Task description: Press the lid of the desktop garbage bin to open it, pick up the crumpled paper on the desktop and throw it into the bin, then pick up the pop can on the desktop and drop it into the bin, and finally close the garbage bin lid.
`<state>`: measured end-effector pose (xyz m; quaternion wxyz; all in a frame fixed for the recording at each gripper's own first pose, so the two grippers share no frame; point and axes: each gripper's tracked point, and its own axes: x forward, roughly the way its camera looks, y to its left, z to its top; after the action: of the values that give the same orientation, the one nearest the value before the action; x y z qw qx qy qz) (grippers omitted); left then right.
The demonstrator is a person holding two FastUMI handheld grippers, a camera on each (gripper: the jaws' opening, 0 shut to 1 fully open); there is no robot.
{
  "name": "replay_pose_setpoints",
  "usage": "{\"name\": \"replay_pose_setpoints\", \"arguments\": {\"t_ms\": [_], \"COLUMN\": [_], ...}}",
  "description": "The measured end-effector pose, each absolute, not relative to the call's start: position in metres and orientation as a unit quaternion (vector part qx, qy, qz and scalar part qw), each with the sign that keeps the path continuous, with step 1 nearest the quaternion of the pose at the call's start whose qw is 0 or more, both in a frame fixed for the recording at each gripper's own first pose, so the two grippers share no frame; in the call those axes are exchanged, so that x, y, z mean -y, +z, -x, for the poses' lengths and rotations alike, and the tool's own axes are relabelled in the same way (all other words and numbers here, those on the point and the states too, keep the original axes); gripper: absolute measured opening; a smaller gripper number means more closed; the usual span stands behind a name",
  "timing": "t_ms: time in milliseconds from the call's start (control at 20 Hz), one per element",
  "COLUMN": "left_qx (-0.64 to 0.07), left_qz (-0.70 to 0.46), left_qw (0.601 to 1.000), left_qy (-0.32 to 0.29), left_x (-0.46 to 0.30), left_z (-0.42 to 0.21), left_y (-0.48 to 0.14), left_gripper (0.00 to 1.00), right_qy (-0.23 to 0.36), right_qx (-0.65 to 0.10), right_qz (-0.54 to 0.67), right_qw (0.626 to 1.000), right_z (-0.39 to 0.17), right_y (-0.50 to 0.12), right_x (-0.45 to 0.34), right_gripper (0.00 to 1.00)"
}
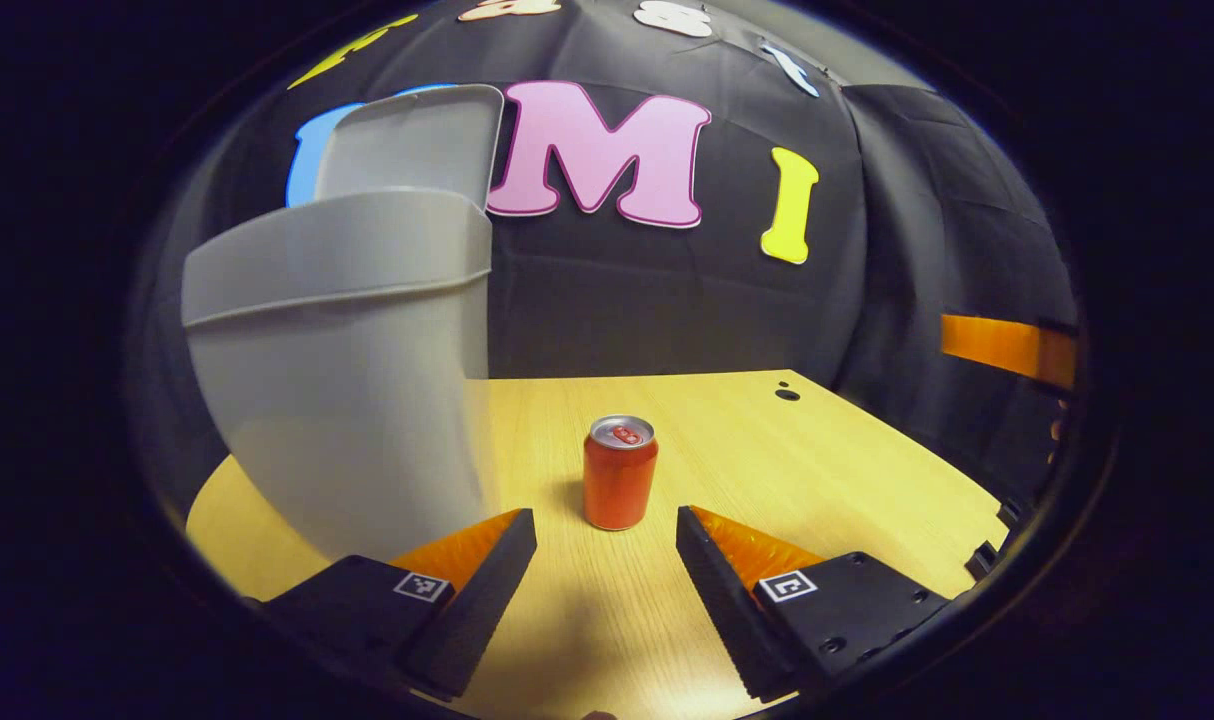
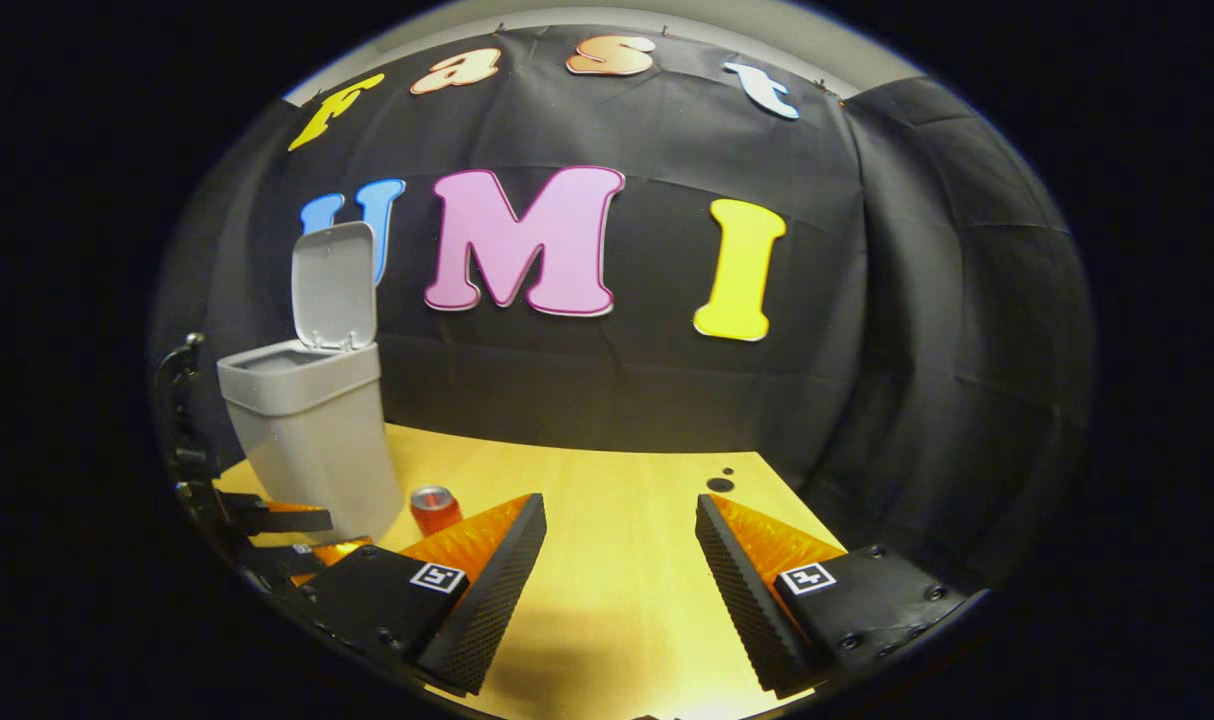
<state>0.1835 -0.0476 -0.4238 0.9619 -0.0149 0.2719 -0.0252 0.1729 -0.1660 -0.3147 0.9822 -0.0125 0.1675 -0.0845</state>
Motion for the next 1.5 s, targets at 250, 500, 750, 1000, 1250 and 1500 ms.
{"name": "replay_pose_setpoints", "arguments": {"t_ms": [250, 500, 750, 1000, 1250, 1500], "left_qx": [-0.276, -0.272, -0.265, -0.26, -0.251, -0.23], "left_qz": [-0.007, -0.022, -0.021, -0.017, -0.006, -0.021], "left_qw": [0.961, 0.962, 0.964, 0.965, 0.968, 0.972], "left_qy": [-0.017, -0.026, -0.008, -0.002, -0.011, -0.038], "left_x": [0.054, 0.065, 0.061, 0.056, 0.062, 0.086], "left_z": [-0.235, -0.259, -0.278, -0.284, -0.284, -0.283], "left_y": [-0.465, -0.485, -0.492, -0.494, -0.485, -0.437], "left_gripper": [0.96, 0.96, 0.96, 0.96, 0.9, 0.89], "right_qy": [-0.104, -0.102, -0.1, -0.097, -0.097, -0.113], "right_qx": [-0.184, -0.197, -0.199, -0.202, -0.207, -0.202], "right_qz": [0.001, -0.013, -0.008, -0.007, -0.011, -0.013], "right_qw": [0.977, 0.975, 0.975, 0.975, 0.973, 0.973], "right_z": [-0.147, -0.143, -0.152, -0.153, -0.153, -0.151], "right_y": [-0.355, -0.376, -0.382, -0.388, -0.389, -0.373], "right_x": [0.186, 0.191, 0.197, 0.199, 0.2, 0.206], "right_gripper": [0.97, 0.98, 0.98, 0.98, 0.98, 0.98]}}
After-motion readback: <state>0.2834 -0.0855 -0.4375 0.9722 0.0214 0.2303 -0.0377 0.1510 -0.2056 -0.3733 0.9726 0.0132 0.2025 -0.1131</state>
